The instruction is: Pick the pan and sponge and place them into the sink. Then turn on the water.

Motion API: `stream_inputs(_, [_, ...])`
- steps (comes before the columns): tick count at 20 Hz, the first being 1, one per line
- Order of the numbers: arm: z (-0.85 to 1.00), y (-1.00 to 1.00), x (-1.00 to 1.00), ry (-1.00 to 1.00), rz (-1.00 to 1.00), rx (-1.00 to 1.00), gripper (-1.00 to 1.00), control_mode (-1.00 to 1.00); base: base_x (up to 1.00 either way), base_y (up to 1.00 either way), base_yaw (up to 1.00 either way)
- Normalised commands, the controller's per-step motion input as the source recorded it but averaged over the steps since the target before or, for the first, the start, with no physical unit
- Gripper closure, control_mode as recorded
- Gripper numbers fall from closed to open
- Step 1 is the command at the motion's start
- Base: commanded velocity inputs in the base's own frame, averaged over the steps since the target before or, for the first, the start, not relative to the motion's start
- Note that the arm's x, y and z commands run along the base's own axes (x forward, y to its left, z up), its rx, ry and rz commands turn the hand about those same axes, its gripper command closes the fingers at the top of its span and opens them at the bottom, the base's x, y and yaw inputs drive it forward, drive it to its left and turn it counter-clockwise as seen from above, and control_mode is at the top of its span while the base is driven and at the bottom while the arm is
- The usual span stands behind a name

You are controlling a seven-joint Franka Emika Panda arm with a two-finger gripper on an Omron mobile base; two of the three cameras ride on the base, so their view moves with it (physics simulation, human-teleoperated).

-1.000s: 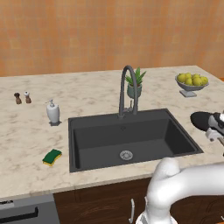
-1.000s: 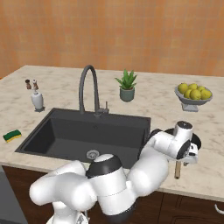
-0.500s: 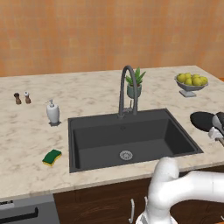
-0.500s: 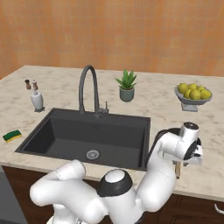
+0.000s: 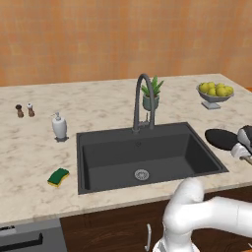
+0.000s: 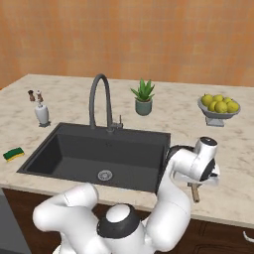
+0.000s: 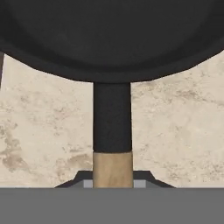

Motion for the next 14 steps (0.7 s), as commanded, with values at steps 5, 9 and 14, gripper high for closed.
stream_inputs(5, [0.53,1.00,-0.22,-0.11,0.29,-0.03,1.00,-1.00,0.00,0.00,0.00])
stream_inputs(9, [0.49,1.00,0.01,-0.30,0.49,-0.01,1.00,-1.00,0.00,0.00,0.00])
stream_inputs(14, [0.16,0.85,0.09,-0.27,0.65,0.00,1.00,-1.00,0.00,0.00,0.00])
